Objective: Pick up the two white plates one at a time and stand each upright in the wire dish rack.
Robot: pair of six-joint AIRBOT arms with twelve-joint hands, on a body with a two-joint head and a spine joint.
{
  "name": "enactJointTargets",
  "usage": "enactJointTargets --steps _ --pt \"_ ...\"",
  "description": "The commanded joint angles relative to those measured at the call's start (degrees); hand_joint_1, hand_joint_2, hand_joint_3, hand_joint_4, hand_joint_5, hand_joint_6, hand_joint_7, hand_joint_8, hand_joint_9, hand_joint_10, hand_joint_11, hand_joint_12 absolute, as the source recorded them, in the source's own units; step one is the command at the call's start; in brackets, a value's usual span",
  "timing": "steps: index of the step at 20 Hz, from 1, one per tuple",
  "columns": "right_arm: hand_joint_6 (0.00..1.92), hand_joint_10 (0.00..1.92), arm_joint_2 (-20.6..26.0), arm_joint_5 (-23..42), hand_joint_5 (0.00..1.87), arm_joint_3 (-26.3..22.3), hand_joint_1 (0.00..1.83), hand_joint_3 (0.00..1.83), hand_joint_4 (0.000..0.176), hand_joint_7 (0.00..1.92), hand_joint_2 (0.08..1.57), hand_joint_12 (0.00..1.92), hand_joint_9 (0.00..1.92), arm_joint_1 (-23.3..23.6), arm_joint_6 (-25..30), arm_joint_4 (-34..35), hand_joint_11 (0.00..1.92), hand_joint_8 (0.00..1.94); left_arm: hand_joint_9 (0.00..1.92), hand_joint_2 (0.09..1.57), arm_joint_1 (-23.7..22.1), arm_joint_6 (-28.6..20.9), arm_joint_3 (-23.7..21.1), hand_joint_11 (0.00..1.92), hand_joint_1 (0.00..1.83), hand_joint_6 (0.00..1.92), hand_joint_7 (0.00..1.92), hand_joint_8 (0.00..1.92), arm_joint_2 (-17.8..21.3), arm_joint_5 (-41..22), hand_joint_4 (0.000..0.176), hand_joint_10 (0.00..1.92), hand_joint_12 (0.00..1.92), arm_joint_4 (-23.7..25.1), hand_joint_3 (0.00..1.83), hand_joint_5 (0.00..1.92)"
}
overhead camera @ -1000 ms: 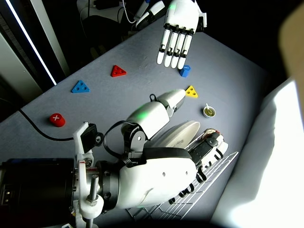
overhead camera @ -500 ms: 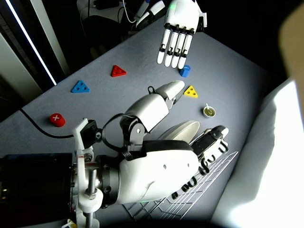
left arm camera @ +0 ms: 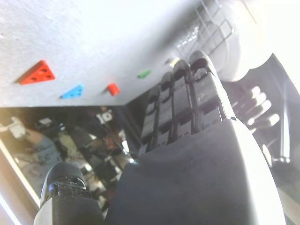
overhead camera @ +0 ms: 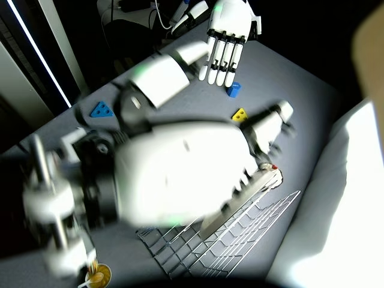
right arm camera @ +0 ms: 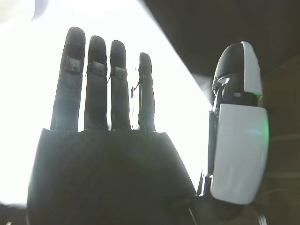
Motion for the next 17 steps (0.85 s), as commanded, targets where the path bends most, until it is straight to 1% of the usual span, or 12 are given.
enactJointTargets --steps 1,2,4,7,8,9,11,12,13,14,15,17 --pt "0.00 0.00 1.60 2.99 0.40 -0.52 0.71 0.00 0.111 0.36 0.88 0.12 0.38 0.91 -1.11 3.46 0.40 0.00 0.12 0.92 -0.66 -0.10 -0.06 0.12 0.00 0.00 0.12 0.00 0.47 -3.63 0.000 0.00 0.01 -3.85 0.00 0.08" --pt "0.00 0.00 2.45 3.13 0.39 -1.11 0.71 0.00 0.116 0.38 0.88 0.12 0.38 0.91 -3.93 2.86 0.39 0.01 0.09 0.93 -0.66 -0.10 -0.06 0.09 0.00 0.00 0.10 0.00 0.47 -3.63 0.000 0.00 0.00 -3.84 0.00 0.05" --pt "0.00 0.01 3.57 3.27 0.40 -2.02 0.69 0.00 0.116 0.38 0.89 0.11 0.39 0.96 -9.02 1.28 0.39 0.01 0.09 0.92 -0.66 -0.10 -0.16 0.09 0.00 0.00 0.10 0.00 0.48 -3.64 0.000 0.00 0.00 -3.75 0.00 0.06" --pt "0.00 0.00 3.64 2.98 0.42 -1.94 0.69 0.00 0.115 0.42 0.89 0.11 0.40 -1.85 -11.67 2.26 0.41 0.01 0.12 0.91 -0.66 -0.10 -0.25 0.12 0.00 0.01 0.12 0.01 0.50 -3.63 0.000 0.01 0.01 -3.60 0.00 0.07" --pt "0.00 0.00 3.81 2.22 0.36 -2.42 0.67 0.00 0.103 0.38 0.88 0.11 0.38 -3.01 -14.11 2.27 0.42 0.00 0.11 0.91 -0.66 -0.10 -0.24 0.11 0.00 0.00 0.11 0.00 0.56 -3.65 0.000 0.01 0.01 -3.51 0.00 0.06" --pt "0.00 0.00 4.02 1.52 0.35 -2.99 0.64 0.00 0.114 0.34 0.89 0.11 0.36 -3.80 -15.57 2.22 0.43 0.00 0.10 0.92 -0.66 -0.10 -0.22 0.10 0.00 0.00 0.10 0.00 0.60 -3.72 0.000 0.00 0.00 -3.51 0.00 0.06" --pt "0.00 0.00 4.67 1.01 0.29 -4.38 0.61 0.00 0.095 0.27 0.89 0.10 0.30 -4.21 -18.49 2.39 0.40 0.00 0.07 0.92 -0.65 -0.10 -0.22 0.08 0.00 0.00 0.08 0.00 0.63 -3.81 0.000 0.00 0.00 -3.46 0.00 0.05" --pt "0.00 0.00 5.22 1.02 0.29 -5.36 0.61 0.00 0.095 0.27 0.89 0.10 0.30 -4.20 -20.51 3.25 0.40 0.00 0.07 0.92 -0.66 -0.10 -0.22 0.08 0.00 0.00 0.08 0.00 0.63 -3.79 0.000 0.00 0.00 -3.47 0.00 0.05" --pt "0.00 0.01 6.35 1.68 0.26 -6.87 0.61 0.00 0.041 0.29 0.89 0.09 0.30 -3.90 -25.07 5.45 0.39 0.01 0.05 0.93 -0.66 -0.10 -0.24 0.08 0.00 0.00 0.06 0.00 0.63 -3.72 0.000 0.00 0.00 -3.49 0.00 0.04" --pt "0.00 0.01 6.79 2.37 0.26 -7.59 0.61 0.00 0.028 0.29 0.89 0.08 0.30 -3.39 -27.82 6.58 0.38 0.01 0.06 0.93 -0.66 -0.10 -0.24 0.08 0.00 0.00 0.07 0.00 0.63 -3.71 0.000 0.00 0.01 -3.50 0.00 0.03" --pt "0.00 0.00 7.49 4.08 0.23 -8.63 0.59 0.00 0.000 0.27 0.90 0.07 0.28 -3.11 -33.15 8.55 0.35 0.00 0.06 0.92 -0.65 -0.10 -0.24 0.08 0.00 0.00 0.06 0.00 0.63 -3.58 0.000 0.00 0.00 -3.53 0.00 0.02" --pt "0.00 0.01 8.16 6.16 0.22 -9.34 0.61 0.00 0.000 0.28 0.89 0.07 0.30 -3.11 -37.76 10.57 0.36 0.00 0.08 0.92 -0.64 -0.10 -0.21 0.11 0.00 0.01 0.09 0.01 0.63 -3.35 0.000 0.01 0.01 -3.52 0.00 0.05"
